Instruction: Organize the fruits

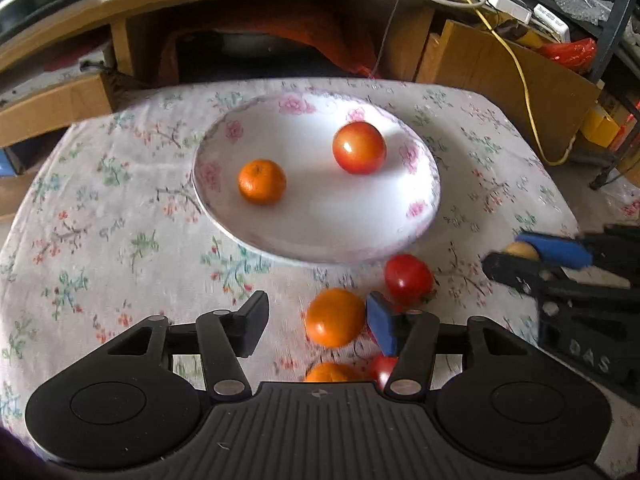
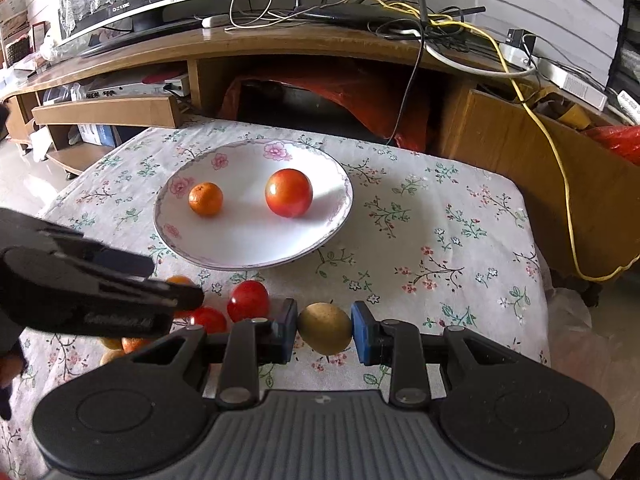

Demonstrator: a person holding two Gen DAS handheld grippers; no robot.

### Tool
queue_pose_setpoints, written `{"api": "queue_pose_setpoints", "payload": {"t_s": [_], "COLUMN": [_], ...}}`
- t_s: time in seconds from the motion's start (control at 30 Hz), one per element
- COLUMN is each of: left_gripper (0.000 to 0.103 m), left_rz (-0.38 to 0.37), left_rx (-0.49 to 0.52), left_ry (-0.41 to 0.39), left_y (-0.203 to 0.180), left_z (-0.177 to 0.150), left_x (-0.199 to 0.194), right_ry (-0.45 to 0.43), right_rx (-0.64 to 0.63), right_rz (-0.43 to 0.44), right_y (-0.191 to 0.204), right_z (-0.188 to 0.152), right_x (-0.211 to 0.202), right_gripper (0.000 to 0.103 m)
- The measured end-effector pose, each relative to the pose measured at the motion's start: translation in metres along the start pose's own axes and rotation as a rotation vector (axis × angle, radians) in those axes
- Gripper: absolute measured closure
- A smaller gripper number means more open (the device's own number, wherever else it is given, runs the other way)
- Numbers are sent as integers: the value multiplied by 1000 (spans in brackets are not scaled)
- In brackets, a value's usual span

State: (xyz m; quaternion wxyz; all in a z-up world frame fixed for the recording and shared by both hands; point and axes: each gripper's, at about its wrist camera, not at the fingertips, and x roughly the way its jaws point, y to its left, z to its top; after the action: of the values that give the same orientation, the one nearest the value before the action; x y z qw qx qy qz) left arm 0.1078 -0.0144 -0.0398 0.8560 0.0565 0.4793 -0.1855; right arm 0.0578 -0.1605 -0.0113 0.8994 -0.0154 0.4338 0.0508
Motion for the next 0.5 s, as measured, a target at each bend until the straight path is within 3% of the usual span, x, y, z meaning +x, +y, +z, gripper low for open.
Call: {"api": "queue_pose_setpoints", "payload": {"t_s": [0.07, 0.17, 0.5], "left_gripper": [57, 63, 64], "left_rz": [2, 26, 3], "left_rx": [-6, 36, -21], "left_ry": [28, 49, 30], "left_y": [-2, -9, 0], "left_z": [1, -2, -1], "left_x": [7, 11, 5], "right_ry": [5, 6, -2], "right_rx": [3, 9, 16], "right_rz": [0, 6, 12], "right_y": [-1, -1, -2], "right_z": [-1, 2, 3], "right_x": [1, 3, 3], "right_gripper": [72, 72, 72]}}
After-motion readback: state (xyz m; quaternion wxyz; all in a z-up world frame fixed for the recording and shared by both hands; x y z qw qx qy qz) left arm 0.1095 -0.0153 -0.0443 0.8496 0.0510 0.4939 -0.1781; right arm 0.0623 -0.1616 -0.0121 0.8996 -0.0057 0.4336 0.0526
